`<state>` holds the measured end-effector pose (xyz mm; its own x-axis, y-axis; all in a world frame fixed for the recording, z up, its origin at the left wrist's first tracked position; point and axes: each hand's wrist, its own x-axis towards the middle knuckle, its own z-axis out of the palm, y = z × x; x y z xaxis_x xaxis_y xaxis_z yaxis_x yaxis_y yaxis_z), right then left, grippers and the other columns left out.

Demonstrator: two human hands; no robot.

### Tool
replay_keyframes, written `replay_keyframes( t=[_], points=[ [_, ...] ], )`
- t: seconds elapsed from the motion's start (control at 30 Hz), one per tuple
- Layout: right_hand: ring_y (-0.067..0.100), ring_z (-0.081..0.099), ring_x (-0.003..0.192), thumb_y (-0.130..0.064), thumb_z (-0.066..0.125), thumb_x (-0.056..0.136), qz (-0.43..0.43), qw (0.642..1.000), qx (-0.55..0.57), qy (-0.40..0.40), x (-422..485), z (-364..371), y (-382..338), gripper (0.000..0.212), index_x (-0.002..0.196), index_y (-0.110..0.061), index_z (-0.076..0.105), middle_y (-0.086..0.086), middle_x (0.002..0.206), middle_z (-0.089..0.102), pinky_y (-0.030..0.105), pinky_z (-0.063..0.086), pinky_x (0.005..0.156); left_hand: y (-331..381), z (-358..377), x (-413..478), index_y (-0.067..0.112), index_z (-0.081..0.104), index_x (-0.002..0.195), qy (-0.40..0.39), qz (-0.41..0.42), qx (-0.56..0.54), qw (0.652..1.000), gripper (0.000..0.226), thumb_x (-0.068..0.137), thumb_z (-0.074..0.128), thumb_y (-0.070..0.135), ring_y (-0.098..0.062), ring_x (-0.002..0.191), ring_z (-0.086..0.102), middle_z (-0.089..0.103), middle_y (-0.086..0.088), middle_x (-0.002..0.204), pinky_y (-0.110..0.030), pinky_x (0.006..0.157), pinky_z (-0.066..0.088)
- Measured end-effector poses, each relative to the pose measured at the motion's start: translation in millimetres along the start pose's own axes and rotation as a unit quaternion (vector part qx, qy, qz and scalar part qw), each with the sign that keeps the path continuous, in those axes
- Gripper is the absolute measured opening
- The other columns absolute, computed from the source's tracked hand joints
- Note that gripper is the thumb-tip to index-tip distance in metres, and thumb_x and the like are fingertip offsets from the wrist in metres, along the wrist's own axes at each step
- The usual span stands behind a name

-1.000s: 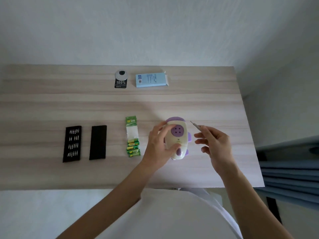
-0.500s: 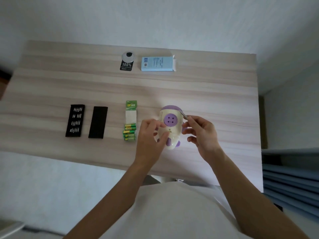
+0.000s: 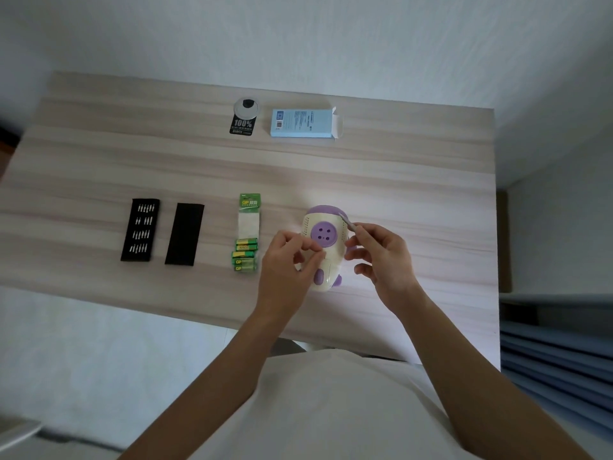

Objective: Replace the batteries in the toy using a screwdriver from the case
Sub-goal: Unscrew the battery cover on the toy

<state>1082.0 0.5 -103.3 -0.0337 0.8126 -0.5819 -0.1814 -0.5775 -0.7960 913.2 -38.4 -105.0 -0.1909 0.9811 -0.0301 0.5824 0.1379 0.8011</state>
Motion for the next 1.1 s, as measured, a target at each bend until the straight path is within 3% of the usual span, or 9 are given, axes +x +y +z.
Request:
replay_keyframes(
  t=[0.27,0.53,0.83,1.1],
  points=[
    [0.021,0.065,0.069,-0.018,0.057,0.1,0.003,1.0,0.001,0.003,1.8,2.1,1.1,0.02,0.111,-0.007,0.07,0.008,0.082,0.069,0.028,0.044,0.051,0.0,-3.4,-0.1,0.009,0.064,0.089,-0.022,0.038,0.052,0.998,0.01,0.088,0.073,0.013,0.005,0.076,0.053,0.051,0.004,0.094,-0.004,0.069,0.041],
    [0.021,0.064,0.069,-0.018,0.056,0.101,0.004,1.0,0.004,0.009,-0.9,-0.2,3.7,0.019,0.11,-0.008,0.07,0.009,0.082,0.069,0.028,0.045,0.051,2.3,-2.9,1.4,0.006,0.058,0.09,-0.042,0.084,0.112,0.989,0.01,0.093,0.066,0.012,-0.008,0.077,0.045,0.049,0.003,0.092,0.0,0.07,0.035],
    [0.02,0.063,0.068,-0.018,0.056,0.101,0.002,1.0,0.008,0.015,-3.0,0.9,4.0,0.02,0.11,-0.008,0.071,0.007,0.08,0.069,0.029,0.045,0.052,1.7,-4.9,3.2,0.006,0.06,0.09,-0.048,0.104,0.12,0.986,0.006,0.093,0.064,0.009,-0.011,0.076,0.047,0.053,0.0,0.089,-0.001,0.07,0.036],
    [0.02,0.063,0.067,-0.019,0.056,0.101,0.005,1.0,0.011,0.022,-4.9,0.8,3.6,0.02,0.109,-0.009,0.071,0.007,0.08,0.069,0.029,0.045,0.052,2.6,-4.3,2.8,0.007,0.056,0.092,-0.06,0.137,0.155,0.977,0.006,0.093,0.061,0.005,-0.021,0.078,0.055,0.055,-0.007,0.092,-0.026,0.063,0.047]
  ],
)
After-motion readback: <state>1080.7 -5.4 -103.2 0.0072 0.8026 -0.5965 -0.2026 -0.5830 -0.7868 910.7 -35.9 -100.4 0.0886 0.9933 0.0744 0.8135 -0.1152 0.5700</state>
